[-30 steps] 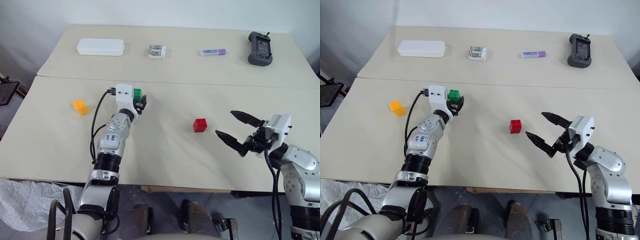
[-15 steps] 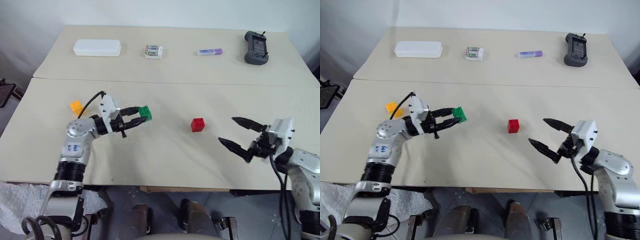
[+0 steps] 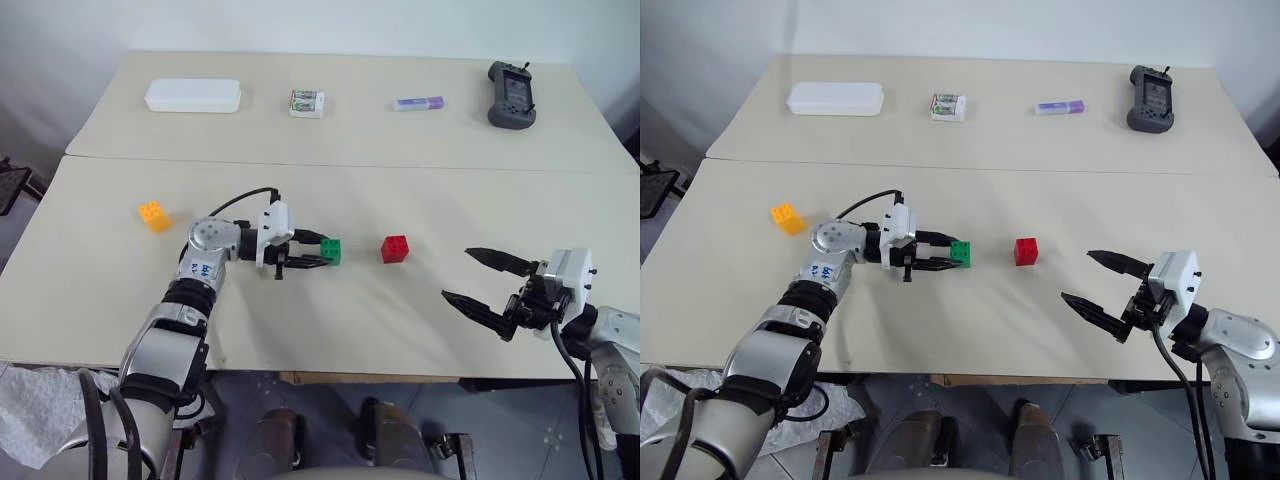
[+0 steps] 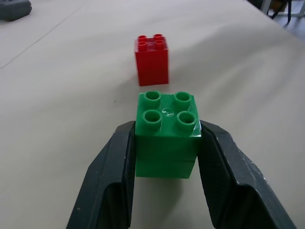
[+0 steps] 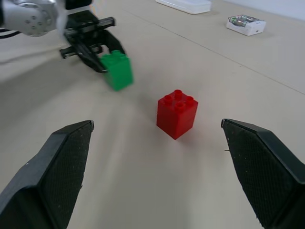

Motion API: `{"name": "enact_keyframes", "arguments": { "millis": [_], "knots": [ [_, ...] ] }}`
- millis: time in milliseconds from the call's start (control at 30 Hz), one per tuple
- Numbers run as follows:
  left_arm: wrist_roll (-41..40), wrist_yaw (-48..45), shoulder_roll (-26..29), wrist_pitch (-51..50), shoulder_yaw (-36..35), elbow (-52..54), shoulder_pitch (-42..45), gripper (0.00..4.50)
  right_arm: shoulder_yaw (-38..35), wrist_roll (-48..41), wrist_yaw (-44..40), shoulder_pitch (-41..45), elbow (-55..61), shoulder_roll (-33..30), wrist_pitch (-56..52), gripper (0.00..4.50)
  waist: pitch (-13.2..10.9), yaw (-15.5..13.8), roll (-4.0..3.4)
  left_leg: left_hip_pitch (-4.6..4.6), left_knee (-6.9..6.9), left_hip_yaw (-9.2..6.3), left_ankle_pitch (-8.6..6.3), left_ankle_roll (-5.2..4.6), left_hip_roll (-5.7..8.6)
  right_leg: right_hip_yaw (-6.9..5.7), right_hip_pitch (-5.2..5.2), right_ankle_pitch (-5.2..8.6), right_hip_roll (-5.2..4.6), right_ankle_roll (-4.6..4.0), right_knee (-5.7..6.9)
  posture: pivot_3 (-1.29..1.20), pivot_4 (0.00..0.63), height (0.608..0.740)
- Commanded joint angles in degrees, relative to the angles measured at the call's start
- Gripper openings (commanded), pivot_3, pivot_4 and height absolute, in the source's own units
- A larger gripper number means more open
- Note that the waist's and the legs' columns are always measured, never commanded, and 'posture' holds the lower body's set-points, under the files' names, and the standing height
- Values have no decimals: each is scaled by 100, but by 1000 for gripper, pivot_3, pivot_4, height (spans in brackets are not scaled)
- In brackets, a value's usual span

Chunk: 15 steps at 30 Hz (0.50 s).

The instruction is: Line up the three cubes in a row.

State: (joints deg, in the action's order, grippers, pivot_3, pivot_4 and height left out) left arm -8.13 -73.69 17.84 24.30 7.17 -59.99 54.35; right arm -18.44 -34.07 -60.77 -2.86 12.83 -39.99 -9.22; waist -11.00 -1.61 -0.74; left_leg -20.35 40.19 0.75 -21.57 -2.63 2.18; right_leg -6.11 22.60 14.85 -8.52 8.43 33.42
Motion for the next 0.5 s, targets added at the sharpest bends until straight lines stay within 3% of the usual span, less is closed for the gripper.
{"name": "enact_keyframes", "arguments": {
  "millis": [33,300,500],
  "knots": [
    [145,71,-30,236,-130,-455,261,1481,-181,-140,92,-111,280,11,-32,4500,-1,1,1,0,0,0,0,0,0,0,0,0,0,0,0,0,150,740],
    [303,-108,-67,240,-261,-932,518,1481,-239,-167,192,-328,362,71,53,4500,-1,1,2,0,1,0,0,-2,-3,0,0,0,-1,1,1,0,150,740],
    [307,-144,47,212,-446,-973,585,3329,-171,-140,84,-369,215,143,235,4500,-1,5,2,0,1,0,0,-2,-4,0,1,0,0,1,1,0,150,740]
  ]
}}
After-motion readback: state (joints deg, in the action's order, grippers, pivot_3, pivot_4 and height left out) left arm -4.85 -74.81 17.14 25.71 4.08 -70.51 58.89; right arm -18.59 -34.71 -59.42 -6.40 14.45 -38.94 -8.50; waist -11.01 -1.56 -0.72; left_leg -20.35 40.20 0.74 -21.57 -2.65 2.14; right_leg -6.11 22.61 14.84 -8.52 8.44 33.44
